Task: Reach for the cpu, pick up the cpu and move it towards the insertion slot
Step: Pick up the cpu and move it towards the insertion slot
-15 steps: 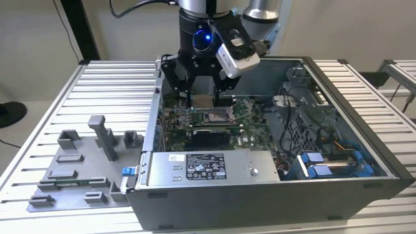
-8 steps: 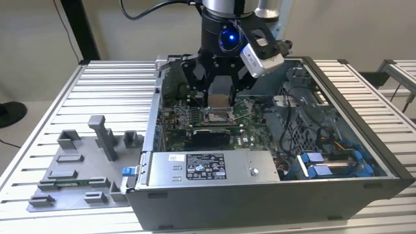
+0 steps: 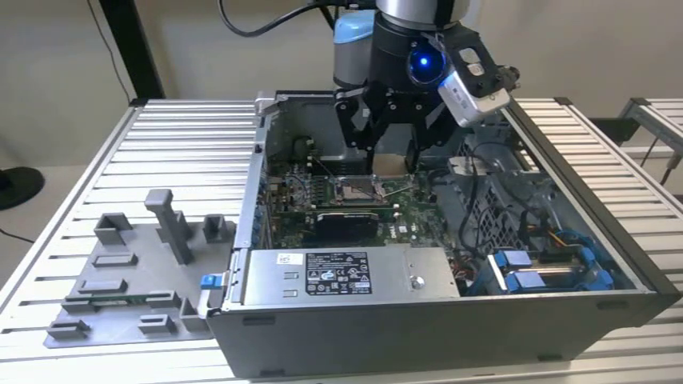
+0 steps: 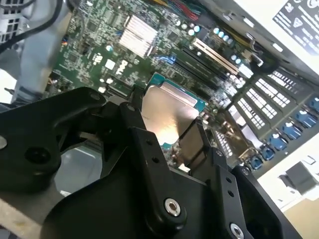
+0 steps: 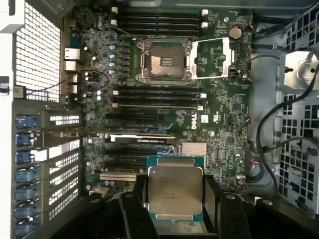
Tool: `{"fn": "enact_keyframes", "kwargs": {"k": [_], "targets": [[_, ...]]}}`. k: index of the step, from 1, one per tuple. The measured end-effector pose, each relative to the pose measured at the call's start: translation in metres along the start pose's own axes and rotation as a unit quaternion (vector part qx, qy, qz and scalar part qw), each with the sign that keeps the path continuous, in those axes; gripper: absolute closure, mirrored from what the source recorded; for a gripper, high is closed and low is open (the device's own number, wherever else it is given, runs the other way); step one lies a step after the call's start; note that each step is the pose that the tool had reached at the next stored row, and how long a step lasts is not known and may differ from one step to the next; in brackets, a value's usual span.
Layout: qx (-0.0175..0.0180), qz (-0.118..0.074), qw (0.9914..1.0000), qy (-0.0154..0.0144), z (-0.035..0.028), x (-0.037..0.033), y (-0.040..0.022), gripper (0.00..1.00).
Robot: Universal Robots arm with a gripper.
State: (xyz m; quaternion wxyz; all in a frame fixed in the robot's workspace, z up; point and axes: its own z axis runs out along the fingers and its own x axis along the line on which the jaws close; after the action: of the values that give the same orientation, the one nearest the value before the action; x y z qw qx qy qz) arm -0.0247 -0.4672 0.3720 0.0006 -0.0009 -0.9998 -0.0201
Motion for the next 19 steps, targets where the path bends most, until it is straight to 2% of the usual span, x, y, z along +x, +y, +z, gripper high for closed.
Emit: {"fn": "enact_keyframes", "kwargs": {"k": [3, 14, 16, 19], "targets": [[0.0, 0.0, 1.0, 0.0, 0.0, -0.0046, 0.0, 1.0], [0.0, 0.0, 1.0, 0.0, 0.0, -0.0048, 0.0001, 1.0], [0.0, 0.0, 1.0, 0.0, 0.0001, -0.0048, 0.0015, 1.0], [0.0, 0.0, 1.0, 0.0, 0.0008, -0.0048, 0.0076, 1.0]]}}
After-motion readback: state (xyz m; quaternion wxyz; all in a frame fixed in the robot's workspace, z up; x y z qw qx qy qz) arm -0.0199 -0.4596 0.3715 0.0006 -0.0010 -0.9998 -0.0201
